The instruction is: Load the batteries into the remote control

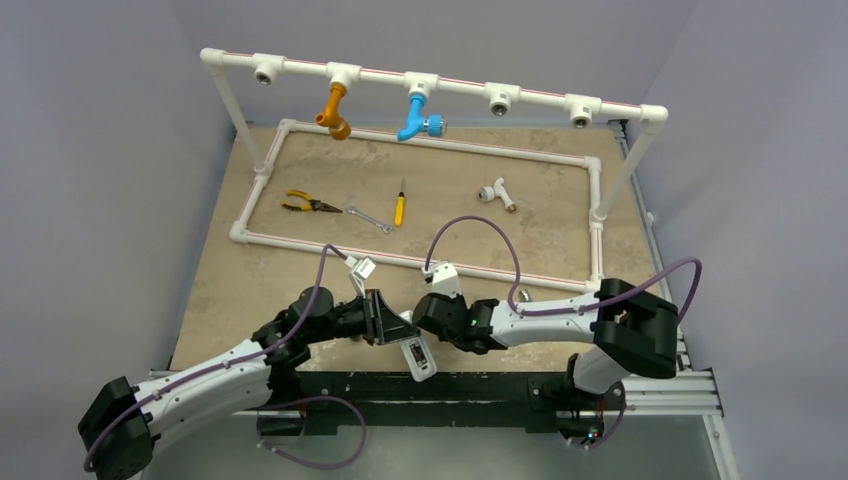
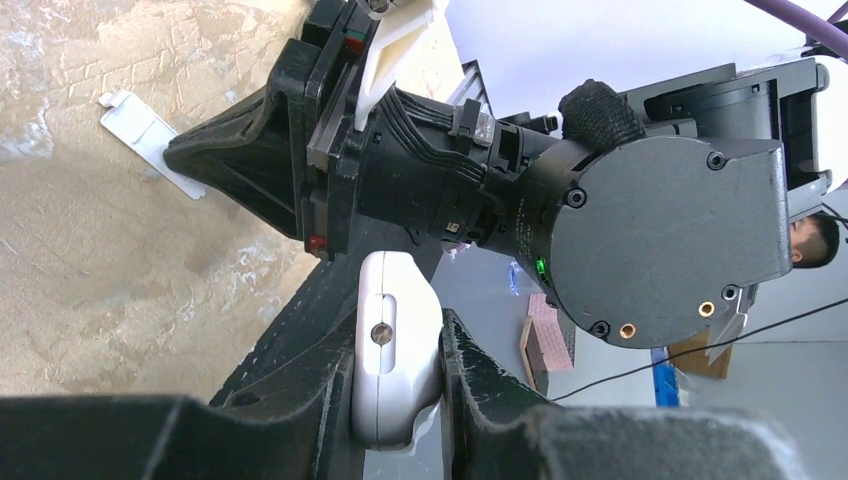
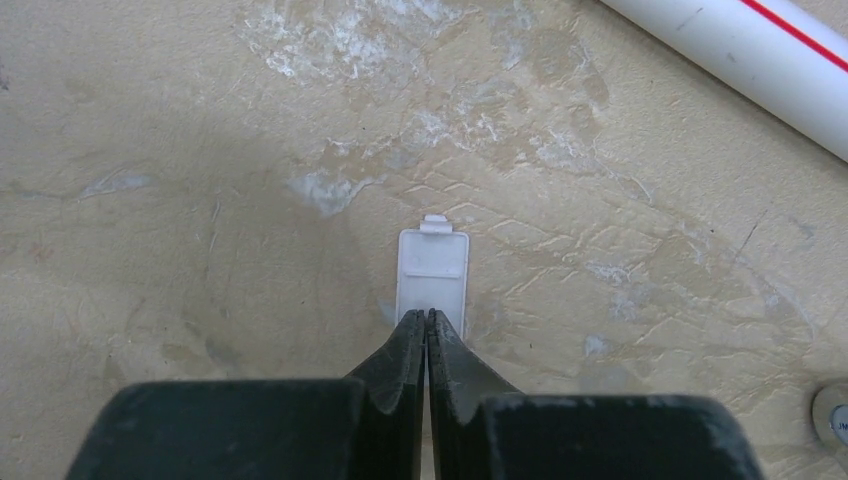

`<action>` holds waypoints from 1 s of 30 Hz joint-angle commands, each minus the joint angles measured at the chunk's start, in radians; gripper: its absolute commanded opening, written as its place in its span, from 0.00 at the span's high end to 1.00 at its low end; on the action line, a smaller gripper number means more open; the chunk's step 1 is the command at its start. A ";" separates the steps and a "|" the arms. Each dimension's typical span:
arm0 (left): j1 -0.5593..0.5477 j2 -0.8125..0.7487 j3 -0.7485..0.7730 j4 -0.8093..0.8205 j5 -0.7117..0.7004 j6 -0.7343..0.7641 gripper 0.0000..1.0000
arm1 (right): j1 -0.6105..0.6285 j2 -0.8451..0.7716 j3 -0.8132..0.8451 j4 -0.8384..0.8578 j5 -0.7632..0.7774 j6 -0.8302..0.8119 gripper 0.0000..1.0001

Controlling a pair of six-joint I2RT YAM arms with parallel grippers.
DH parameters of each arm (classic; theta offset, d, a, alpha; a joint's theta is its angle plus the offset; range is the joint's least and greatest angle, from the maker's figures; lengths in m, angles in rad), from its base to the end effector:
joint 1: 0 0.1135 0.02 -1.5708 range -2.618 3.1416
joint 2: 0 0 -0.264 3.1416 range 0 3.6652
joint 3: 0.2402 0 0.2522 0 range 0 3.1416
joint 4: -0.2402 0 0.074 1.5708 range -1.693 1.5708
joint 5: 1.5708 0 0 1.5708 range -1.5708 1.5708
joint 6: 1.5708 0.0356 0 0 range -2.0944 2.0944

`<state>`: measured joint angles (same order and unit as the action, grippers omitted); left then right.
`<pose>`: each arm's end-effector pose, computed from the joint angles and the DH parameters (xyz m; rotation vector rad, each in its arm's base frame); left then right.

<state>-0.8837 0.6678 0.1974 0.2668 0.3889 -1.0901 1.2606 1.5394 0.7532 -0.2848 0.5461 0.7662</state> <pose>0.0929 -0.1346 0.1978 0.1192 2.1312 -1.6613 0.1022 0.2584 0.1548 -0.4243 2.3883 0.1656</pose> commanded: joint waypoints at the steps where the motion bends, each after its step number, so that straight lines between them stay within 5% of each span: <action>1: 0.006 -0.009 -0.004 0.030 -0.002 -0.014 1.00 | 0.012 0.014 -0.037 -0.157 -0.093 0.024 1.00; 8: 0.006 -0.008 0.006 0.025 -0.003 -0.013 1.00 | 0.012 -0.153 -0.049 -0.161 -0.063 0.018 0.99; 12: 0.006 -0.004 0.010 0.029 -0.003 -0.011 1.00 | 0.011 -0.233 -0.068 -0.137 -0.053 0.002 0.84; 22: 0.006 -0.025 0.002 0.014 -0.007 -0.015 1.00 | 0.010 -0.188 -0.107 -0.068 -0.075 0.010 0.62; 30: 0.006 -0.045 0.002 -0.009 -0.011 -0.013 1.00 | 0.010 -0.124 -0.097 -0.045 -0.084 0.015 0.58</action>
<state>-0.8837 0.6376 0.1974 0.2432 0.3866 -1.0901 1.2678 1.3876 0.6514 -0.3550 0.4759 0.7685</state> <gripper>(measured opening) 0.254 0.417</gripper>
